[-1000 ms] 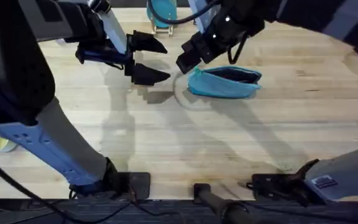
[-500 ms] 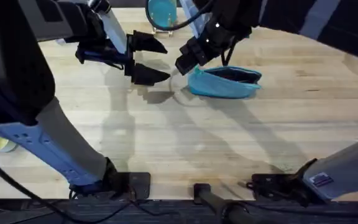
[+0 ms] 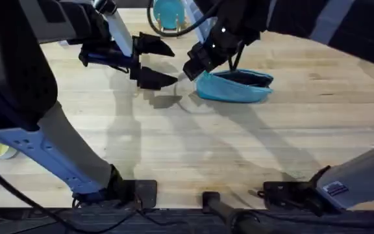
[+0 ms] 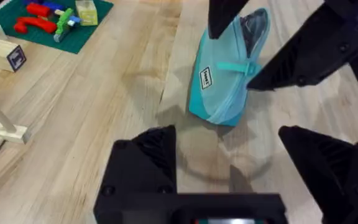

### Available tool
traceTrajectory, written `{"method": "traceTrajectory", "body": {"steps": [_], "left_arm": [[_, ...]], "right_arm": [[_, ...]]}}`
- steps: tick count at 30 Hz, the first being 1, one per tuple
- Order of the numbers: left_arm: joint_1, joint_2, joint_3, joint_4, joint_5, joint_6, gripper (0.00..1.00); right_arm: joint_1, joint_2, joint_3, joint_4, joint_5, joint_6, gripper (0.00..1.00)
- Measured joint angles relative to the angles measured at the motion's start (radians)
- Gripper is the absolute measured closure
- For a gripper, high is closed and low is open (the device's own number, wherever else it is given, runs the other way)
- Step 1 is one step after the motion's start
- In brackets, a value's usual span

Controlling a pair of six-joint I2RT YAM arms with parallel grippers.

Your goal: Unzip the bag, pick up the pens from the table one at a time and place them inside, then zip the bag closed.

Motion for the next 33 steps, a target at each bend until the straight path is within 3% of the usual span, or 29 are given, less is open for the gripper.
{"method": "traceTrajectory", "body": {"steps": [13, 33], "left_arm": [[0.000, 0.000, 0.000, 0.000, -0.009, 0.000, 0.005], [0.000, 0.000, 0.000, 0.000, -0.013, 0.000, 0.006]], "right_arm": [[0.010, 0.000, 0.000, -0.046, 0.000, 0.000, 0.473], [0.010, 0.001, 0.000, -0.030, 0.000, 0.000, 0.551]]}}
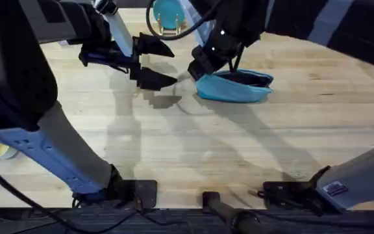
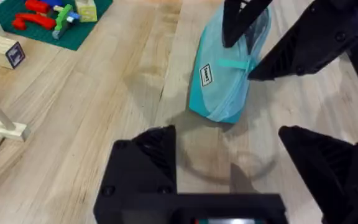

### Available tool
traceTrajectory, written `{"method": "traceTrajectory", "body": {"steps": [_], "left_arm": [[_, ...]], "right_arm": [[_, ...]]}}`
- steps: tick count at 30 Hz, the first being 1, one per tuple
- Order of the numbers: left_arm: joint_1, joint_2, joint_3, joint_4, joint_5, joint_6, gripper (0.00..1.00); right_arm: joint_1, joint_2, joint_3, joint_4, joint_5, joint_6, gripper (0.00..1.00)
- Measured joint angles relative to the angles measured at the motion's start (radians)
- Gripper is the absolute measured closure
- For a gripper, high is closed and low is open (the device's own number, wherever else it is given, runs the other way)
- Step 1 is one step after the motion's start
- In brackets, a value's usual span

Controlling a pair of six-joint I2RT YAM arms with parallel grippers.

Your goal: Unzip the bag, pick up the pens from the table one at a time and place them inside, then zip the bag closed.

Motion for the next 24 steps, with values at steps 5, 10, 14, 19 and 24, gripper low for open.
{"method": "traceTrajectory", "body": {"steps": [5, 10, 14, 19, 24], "left_arm": [[0.000, 0.000, 0.000, 0.000, -0.002, 0.000, 0.006], [0.000, 0.000, 0.000, 0.000, -0.005, 0.000, 0.006], [0.000, 0.000, 0.000, 0.000, -0.007, 0.000, 0.006], [0.000, 0.000, 0.000, 0.000, -0.007, 0.000, 0.006], [0.000, 0.000, 0.000, 0.000, -0.008, 0.000, 0.006]], "right_arm": [[0.000, 0.000, 0.000, 0.003, 0.000, -0.001, 0.734], [0.000, 0.000, 0.000, -0.007, 0.000, 0.000, 0.719], [0.000, 0.005, 0.000, -0.019, -0.012, -0.001, 0.728], [0.000, 0.034, 0.000, -0.005, -0.030, 0.000, 0.914], [0.000, 0.036, 0.000, -0.004, -0.035, 0.000, 0.969]]}}
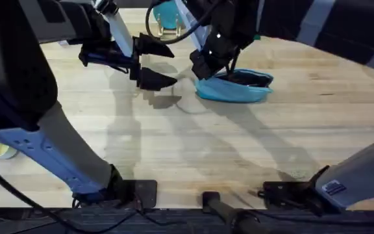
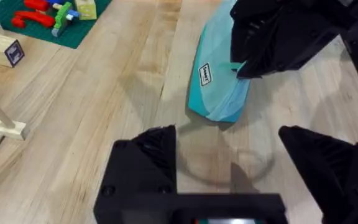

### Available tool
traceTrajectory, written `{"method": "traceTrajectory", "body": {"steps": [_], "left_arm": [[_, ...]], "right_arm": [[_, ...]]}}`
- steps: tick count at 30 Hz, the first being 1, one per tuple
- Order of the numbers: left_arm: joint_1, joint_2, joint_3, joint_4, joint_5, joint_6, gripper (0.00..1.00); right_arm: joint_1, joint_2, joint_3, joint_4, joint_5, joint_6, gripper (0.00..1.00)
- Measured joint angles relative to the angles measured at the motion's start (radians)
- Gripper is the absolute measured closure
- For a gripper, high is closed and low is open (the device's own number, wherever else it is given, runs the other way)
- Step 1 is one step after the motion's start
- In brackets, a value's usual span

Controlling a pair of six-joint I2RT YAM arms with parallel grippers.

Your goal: Unzip the bag, pick up the pens from the table one at a time and place them inside, then zip the bag closed.

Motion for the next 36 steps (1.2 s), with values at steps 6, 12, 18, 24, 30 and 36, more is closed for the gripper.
{"method": "traceTrajectory", "body": {"steps": [6, 12, 18, 24, 30, 36], "left_arm": [[0.000, 0.000, 0.000, 0.000, 0.000, 0.000, 0.006], [0.000, 0.000, 0.000, 0.000, 0.000, 0.000, 0.005], [0.000, 0.000, 0.000, 0.000, 0.000, 0.000, 0.005], [0.000, 0.000, 0.000, 0.000, 0.000, 0.000, 0.006], [0.000, 0.000, 0.000, 0.000, 0.000, 0.000, 0.005], [-0.006, 0.000, 0.000, 0.000, 0.000, 0.000, 0.005]], "right_arm": [[0.000, 0.000, 0.000, 0.000, 0.008, 0.000, 0.970], [0.002, 0.000, 0.000, 0.001, 0.034, 0.000, 0.970], [0.002, 0.000, 0.026, -0.007, 0.043, 0.000, 0.970], [0.002, -0.009, 0.058, -0.017, 0.052, 0.000, 0.970], [0.002, -0.009, 0.060, -0.016, 0.058, 0.000, 0.971], [0.002, -0.009, 0.060, -0.016, 0.058, 0.000, 0.971]]}}
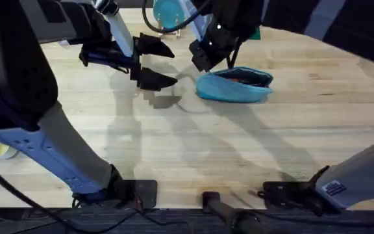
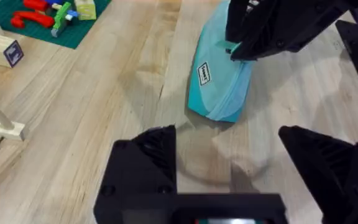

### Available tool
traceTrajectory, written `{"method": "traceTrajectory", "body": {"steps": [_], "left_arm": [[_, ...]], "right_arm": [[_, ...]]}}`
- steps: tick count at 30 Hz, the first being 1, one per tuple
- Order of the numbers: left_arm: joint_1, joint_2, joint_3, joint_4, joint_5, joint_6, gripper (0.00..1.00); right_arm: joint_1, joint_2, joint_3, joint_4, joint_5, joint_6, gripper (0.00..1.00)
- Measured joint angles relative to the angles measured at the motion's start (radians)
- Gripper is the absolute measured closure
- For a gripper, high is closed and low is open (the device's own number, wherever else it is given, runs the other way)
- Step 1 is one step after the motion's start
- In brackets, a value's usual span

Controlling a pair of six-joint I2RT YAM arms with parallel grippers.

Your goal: Unzip the bag, pick up the pens from the table one at a time and place them inside, then zip the bag closed.

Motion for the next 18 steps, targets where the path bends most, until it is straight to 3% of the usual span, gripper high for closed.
{"method": "traceTrajectory", "body": {"steps": [18], "left_arm": [[-0.104, 0.000, 0.000, 0.030, -0.032, 0.000, 0.006]], "right_arm": [[0.000, 0.000, 0.000, 0.000, 0.074, 0.000, 0.970]]}}
